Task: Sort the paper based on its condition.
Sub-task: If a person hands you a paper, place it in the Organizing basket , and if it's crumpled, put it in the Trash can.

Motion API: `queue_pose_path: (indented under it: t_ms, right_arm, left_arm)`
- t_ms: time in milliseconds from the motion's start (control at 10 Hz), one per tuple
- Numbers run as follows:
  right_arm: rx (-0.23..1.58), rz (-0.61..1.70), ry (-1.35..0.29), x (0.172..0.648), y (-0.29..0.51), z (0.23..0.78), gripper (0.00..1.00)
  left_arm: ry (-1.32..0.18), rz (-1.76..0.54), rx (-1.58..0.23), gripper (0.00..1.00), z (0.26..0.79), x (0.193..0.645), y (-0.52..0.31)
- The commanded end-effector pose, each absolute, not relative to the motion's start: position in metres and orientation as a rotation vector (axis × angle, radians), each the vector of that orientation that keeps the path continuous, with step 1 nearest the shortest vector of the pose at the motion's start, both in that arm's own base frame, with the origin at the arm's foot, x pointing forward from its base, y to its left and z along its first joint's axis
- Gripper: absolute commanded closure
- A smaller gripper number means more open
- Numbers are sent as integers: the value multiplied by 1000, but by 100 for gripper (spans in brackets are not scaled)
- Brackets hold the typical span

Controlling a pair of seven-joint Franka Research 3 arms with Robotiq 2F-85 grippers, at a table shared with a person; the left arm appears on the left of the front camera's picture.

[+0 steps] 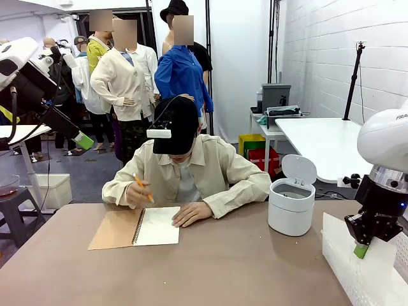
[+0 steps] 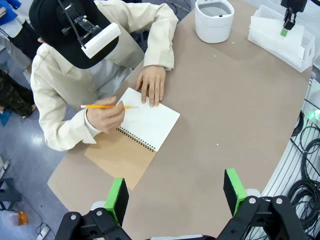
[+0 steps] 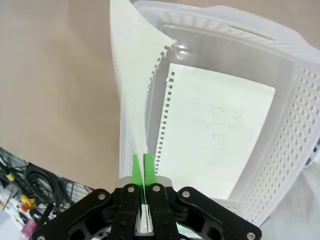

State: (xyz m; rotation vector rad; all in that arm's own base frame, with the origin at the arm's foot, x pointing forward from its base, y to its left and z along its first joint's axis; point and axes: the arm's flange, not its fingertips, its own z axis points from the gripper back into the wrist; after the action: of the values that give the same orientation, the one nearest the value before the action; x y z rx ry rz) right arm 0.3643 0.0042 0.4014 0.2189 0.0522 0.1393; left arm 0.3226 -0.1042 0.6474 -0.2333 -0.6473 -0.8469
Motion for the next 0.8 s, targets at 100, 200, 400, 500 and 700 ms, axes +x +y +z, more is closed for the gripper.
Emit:
queue_pose_path:
  t_ms: [100,200,400,500,700]
  right_arm:
    - [219,139,52,364,4,401,100]
    - [219,139,52,364,4,401,100]
    - [219,139,52,364,4,401,100]
    - [221,135,63,364,2,400,100]
    - [195,90,88,361,-13,394,100]
  left_arm:
    - [-648,-847,-236,0,648,323,-103]
    - [-648,-847,-236,0,648,323,-103]
    - [-648,-847,-236,0,648,323,-103]
    - [-648,-847,-236,0,648,323,-103]
    - [-648,-847,-236,0,648,323,-103]
